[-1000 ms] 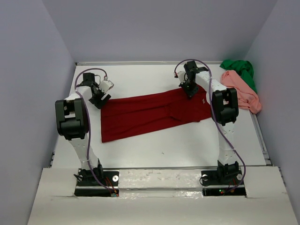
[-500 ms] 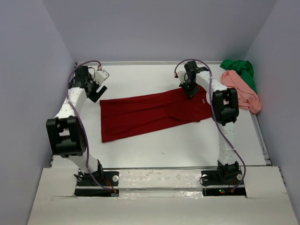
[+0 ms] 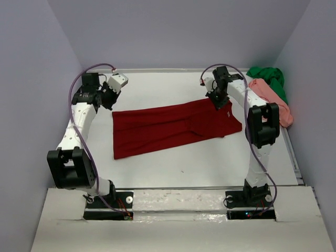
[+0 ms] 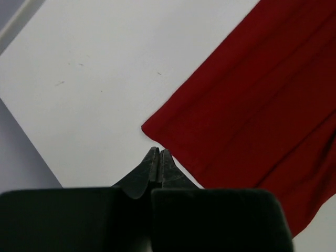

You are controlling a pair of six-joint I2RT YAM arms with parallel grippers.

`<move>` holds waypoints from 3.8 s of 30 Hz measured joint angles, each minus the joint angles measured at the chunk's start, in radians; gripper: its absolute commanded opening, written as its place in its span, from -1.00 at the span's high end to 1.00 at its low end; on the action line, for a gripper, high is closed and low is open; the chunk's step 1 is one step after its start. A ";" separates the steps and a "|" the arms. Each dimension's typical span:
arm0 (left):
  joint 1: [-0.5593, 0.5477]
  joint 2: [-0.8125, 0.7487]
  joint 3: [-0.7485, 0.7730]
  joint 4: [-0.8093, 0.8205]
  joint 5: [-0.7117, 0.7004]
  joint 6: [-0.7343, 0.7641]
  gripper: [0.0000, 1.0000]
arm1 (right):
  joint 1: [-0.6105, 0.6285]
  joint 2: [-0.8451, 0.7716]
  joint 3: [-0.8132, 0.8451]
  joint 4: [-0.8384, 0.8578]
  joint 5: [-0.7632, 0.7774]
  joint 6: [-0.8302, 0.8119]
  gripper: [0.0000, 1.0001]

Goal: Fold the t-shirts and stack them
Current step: Rotate the tshirt 90 degrees

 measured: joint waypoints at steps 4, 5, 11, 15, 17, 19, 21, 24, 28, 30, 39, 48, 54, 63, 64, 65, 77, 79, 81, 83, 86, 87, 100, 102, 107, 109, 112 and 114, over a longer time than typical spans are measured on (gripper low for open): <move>-0.015 0.033 -0.024 -0.010 -0.002 0.002 1.00 | 0.000 -0.101 -0.013 0.002 0.002 0.001 1.00; -0.020 0.040 -0.038 -0.005 -0.007 0.007 1.00 | 0.000 -0.117 -0.013 0.003 0.003 0.003 1.00; -0.063 0.097 -0.127 -0.002 -0.018 0.047 1.00 | 0.000 -0.185 -0.114 0.031 0.016 0.005 1.00; -0.069 0.163 -0.159 0.023 -0.018 0.069 1.00 | -0.002 -0.185 -0.211 0.035 0.028 0.008 1.00; -0.069 0.196 -0.164 0.039 -0.021 0.074 1.00 | -0.006 -0.187 -0.260 0.047 0.030 0.011 1.00; -0.068 0.231 -0.164 0.063 -0.031 0.079 1.00 | -0.012 -0.187 -0.294 0.051 0.032 0.012 1.00; -0.068 0.264 -0.164 0.090 -0.047 0.081 1.00 | -0.021 -0.188 -0.328 0.057 0.034 0.012 1.00; -0.068 0.304 -0.164 0.119 -0.069 0.086 1.00 | -0.032 -0.188 -0.353 0.064 0.036 0.013 1.00; -0.068 0.356 -0.164 0.158 -0.104 0.089 1.00 | -0.039 -0.188 -0.368 0.077 0.037 0.016 1.00; -0.068 0.380 -0.161 0.167 -0.116 0.094 1.00 | -0.039 -0.187 -0.369 0.080 0.037 0.017 1.00; -0.071 0.389 -0.164 0.220 -0.180 0.109 1.00 | -0.039 -0.073 -0.286 0.077 0.036 0.028 1.00; -0.071 0.346 -0.210 0.197 -0.220 0.136 1.00 | -0.044 0.079 -0.046 0.008 0.031 0.037 1.00; -0.079 0.185 -0.322 0.003 -0.200 0.161 1.00 | -0.056 0.266 0.276 -0.076 -0.025 0.039 1.00; -0.334 -0.091 -0.401 -0.180 -0.095 0.151 1.00 | -0.065 0.520 0.728 -0.074 -0.159 0.033 1.00; -0.360 -0.091 -0.403 -0.183 -0.087 0.137 1.00 | -0.065 0.509 0.700 -0.033 -0.177 0.029 1.00; -0.386 -0.091 -0.406 -0.182 -0.083 0.126 1.00 | -0.065 0.502 0.685 -0.011 -0.188 0.027 1.00; -0.499 -0.093 -0.320 -0.128 -0.034 0.041 1.00 | -0.051 0.329 0.483 0.090 -0.208 0.007 1.00; -0.488 -0.092 -0.293 -0.093 -0.044 0.031 1.00 | -0.051 0.225 0.385 0.108 -0.224 0.011 1.00; -0.467 -0.091 -0.276 -0.074 -0.049 0.022 1.00 | -0.044 0.100 0.294 0.085 -0.264 0.019 1.00; -0.417 -0.086 -0.259 -0.050 -0.050 0.013 1.00 | -0.037 0.035 0.272 0.061 -0.296 0.023 1.00; -0.295 -0.077 -0.249 -0.002 -0.045 -0.003 1.00 | 0.011 -0.031 0.249 0.031 -0.341 0.018 1.00; -0.243 -0.073 -0.247 0.014 -0.036 -0.014 1.00 | 0.043 -0.038 0.238 0.016 -0.351 0.015 1.00; 0.153 -0.119 -0.263 0.195 -0.014 -0.180 1.00 | 0.426 0.211 0.269 -0.071 -0.376 0.011 1.00; 0.172 -0.142 -0.269 0.205 -0.013 -0.188 1.00 | 0.447 0.243 0.283 -0.073 -0.375 0.012 1.00; 0.187 -0.168 -0.286 0.217 -0.015 -0.198 1.00 | 0.493 0.263 0.283 -0.072 -0.375 0.020 1.00; 0.190 -0.169 -0.288 0.216 -0.018 -0.200 1.00 | 0.507 0.263 0.283 -0.068 -0.376 0.023 1.00; 0.191 -0.169 -0.288 0.216 -0.020 -0.201 1.00 | 0.529 0.263 0.268 -0.054 -0.376 0.026 1.00; 0.191 -0.169 -0.288 0.216 -0.023 -0.201 1.00 | 0.540 0.263 0.245 -0.045 -0.376 0.026 1.00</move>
